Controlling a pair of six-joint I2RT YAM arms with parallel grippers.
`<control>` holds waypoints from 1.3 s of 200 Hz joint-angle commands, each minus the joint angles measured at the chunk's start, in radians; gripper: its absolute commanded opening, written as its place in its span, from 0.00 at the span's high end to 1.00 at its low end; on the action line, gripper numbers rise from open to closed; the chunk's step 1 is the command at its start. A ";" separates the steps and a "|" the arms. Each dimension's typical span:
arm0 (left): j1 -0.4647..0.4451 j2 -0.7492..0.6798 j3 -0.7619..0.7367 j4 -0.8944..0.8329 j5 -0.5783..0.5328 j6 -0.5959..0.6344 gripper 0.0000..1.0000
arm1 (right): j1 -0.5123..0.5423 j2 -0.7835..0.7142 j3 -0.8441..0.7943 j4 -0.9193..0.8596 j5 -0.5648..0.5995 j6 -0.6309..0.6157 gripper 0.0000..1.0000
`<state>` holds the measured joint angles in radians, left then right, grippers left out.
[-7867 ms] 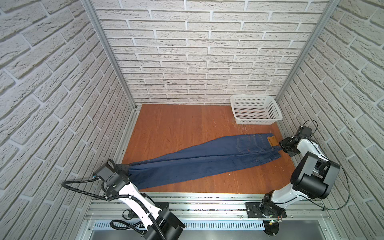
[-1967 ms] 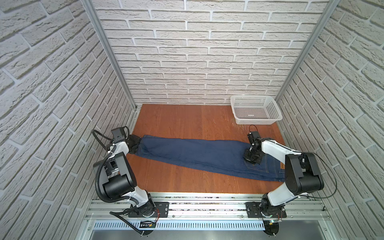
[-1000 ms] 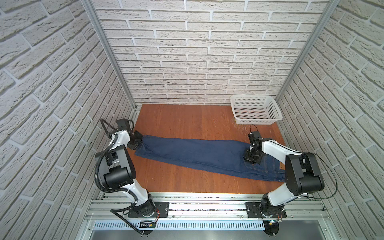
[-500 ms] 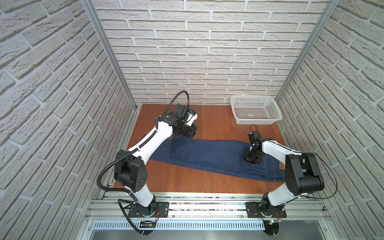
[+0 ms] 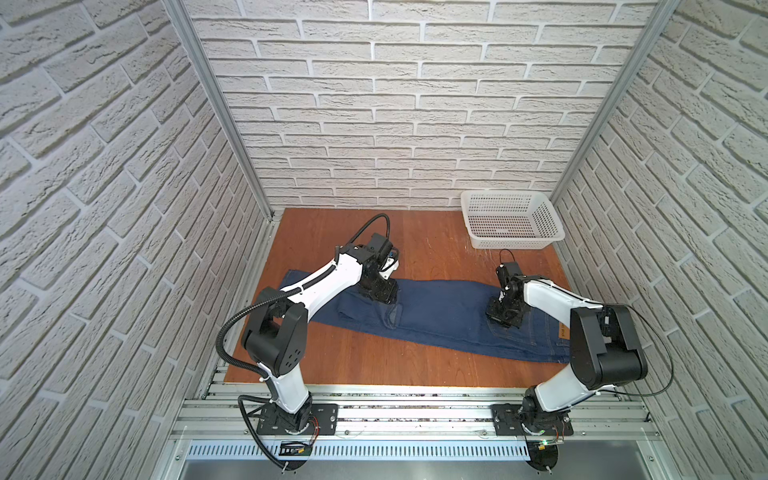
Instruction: Fold and stack the trousers
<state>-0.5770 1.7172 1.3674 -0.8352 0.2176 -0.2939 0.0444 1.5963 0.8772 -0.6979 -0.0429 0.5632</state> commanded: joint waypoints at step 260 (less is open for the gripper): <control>-0.211 0.500 0.420 -0.261 -0.467 -0.502 0.44 | 0.006 0.044 -0.039 0.055 -0.054 -0.017 0.83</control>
<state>-0.7815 2.2101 1.7939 -1.0477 -0.2970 -0.8028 0.0444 1.5997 0.8806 -0.7017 -0.0441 0.5602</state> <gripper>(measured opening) 0.548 0.172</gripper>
